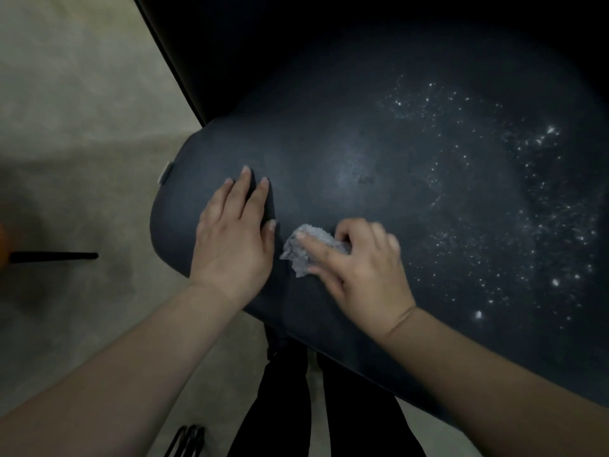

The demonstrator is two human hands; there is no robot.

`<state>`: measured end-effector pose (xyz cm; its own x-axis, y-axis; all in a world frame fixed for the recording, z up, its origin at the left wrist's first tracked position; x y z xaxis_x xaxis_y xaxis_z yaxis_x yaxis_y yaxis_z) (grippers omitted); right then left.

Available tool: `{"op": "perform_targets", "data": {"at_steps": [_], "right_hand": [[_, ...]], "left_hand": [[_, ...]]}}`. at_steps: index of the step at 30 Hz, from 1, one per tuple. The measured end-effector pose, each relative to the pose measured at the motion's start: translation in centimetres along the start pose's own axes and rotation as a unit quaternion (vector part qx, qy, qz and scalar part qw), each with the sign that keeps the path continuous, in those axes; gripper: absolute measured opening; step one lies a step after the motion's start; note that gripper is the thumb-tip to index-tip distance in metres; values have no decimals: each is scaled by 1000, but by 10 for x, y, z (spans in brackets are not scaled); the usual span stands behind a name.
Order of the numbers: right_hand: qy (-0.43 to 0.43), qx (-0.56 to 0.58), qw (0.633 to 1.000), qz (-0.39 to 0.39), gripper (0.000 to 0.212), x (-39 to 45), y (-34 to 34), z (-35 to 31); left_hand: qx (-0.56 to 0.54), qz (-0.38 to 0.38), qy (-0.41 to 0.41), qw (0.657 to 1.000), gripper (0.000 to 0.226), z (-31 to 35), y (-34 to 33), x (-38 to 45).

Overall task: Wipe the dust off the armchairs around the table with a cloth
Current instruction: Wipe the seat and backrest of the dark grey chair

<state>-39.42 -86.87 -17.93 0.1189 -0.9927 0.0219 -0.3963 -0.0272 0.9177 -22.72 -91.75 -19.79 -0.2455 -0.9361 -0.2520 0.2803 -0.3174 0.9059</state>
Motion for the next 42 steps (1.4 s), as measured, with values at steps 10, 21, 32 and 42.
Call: {"op": "perform_targets", "data": {"at_steps": [10,21,32,42], "right_hand": [[-130,-6,988,87,40,-4,24,44],[-180,-12,976,118,41,-35,33,76],[-209,-31,970,121,43,-33,25,80],[-145,-22,986,83,42,-6,29,86]], "left_hand": [[2,-5,0,1000,56,7,0,-1],[11,-13,-22,1000,56,26,-2,-2],[20,-8,-47,999,52,29,-2,-2],[-5,9,-65,998,52,53,-1,21]]}}
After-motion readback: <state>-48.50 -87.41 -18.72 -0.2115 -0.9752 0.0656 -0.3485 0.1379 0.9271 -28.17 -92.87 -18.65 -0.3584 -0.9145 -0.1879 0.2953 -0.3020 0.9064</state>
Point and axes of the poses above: each hand's wrist, its own x-axis towards the middle knuckle, its own y-axis out of the back of the hand, z = x × y, the point moved 6 cm from there along x, towards the middle knuckle, and after that the axes turned 5 degrees about -y, right-handed, at the moved point
